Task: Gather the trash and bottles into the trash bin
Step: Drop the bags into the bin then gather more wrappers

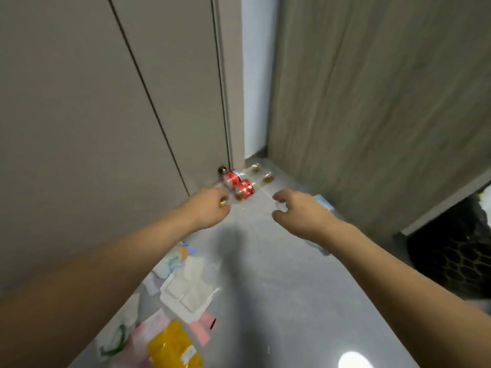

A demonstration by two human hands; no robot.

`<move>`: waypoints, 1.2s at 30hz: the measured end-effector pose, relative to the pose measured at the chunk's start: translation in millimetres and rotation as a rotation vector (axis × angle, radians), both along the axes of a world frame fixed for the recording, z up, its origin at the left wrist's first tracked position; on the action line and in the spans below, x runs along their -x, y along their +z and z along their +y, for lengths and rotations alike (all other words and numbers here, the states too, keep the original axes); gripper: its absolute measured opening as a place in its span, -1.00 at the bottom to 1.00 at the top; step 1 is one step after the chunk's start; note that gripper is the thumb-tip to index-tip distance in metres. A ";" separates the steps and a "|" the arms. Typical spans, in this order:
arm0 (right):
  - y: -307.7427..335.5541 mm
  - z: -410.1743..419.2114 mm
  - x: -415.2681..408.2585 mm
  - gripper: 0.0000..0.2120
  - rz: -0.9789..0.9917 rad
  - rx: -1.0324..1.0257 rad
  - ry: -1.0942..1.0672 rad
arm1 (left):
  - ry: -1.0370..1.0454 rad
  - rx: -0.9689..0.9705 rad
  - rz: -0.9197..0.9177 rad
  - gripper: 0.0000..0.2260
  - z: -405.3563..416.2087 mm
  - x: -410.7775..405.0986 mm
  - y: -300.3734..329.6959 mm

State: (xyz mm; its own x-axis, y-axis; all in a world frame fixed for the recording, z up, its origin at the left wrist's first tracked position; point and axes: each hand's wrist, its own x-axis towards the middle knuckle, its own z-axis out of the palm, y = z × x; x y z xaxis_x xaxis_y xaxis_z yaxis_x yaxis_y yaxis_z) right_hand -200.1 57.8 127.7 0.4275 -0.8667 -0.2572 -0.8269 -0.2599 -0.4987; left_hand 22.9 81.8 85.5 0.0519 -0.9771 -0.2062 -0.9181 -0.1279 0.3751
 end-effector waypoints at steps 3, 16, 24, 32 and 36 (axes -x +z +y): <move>-27.5 9.6 -46.0 -0.53 0.029 -0.048 0.073 | 0.111 -0.059 0.039 -0.74 23.5 -46.0 -23.3; -160.4 77.3 -135.3 -0.62 0.219 -0.375 0.086 | 0.654 -0.066 0.236 -0.70 173.8 -127.1 -136.2; -202.0 86.7 -143.2 -0.47 0.272 -0.356 -0.088 | 1.130 -0.151 0.023 -0.44 214.8 -110.4 -162.4; -208.6 89.0 -163.4 -0.65 0.257 -0.260 -0.025 | 1.083 -0.215 -0.046 -0.30 223.9 -113.9 -195.0; -208.1 88.6 -164.0 -0.90 0.153 -0.280 -0.044 | 1.078 -0.138 0.006 -0.62 220.9 -120.4 -195.9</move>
State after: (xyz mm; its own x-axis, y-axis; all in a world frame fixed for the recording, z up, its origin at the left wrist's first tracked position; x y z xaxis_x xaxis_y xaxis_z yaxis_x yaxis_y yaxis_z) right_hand -36.1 146.4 -80.4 0.3294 -0.7698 -0.5468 -0.9052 -0.0927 -0.4148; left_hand 143.3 302.7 -110.4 0.8672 -0.3865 -0.3139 -0.2958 -0.9070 0.2997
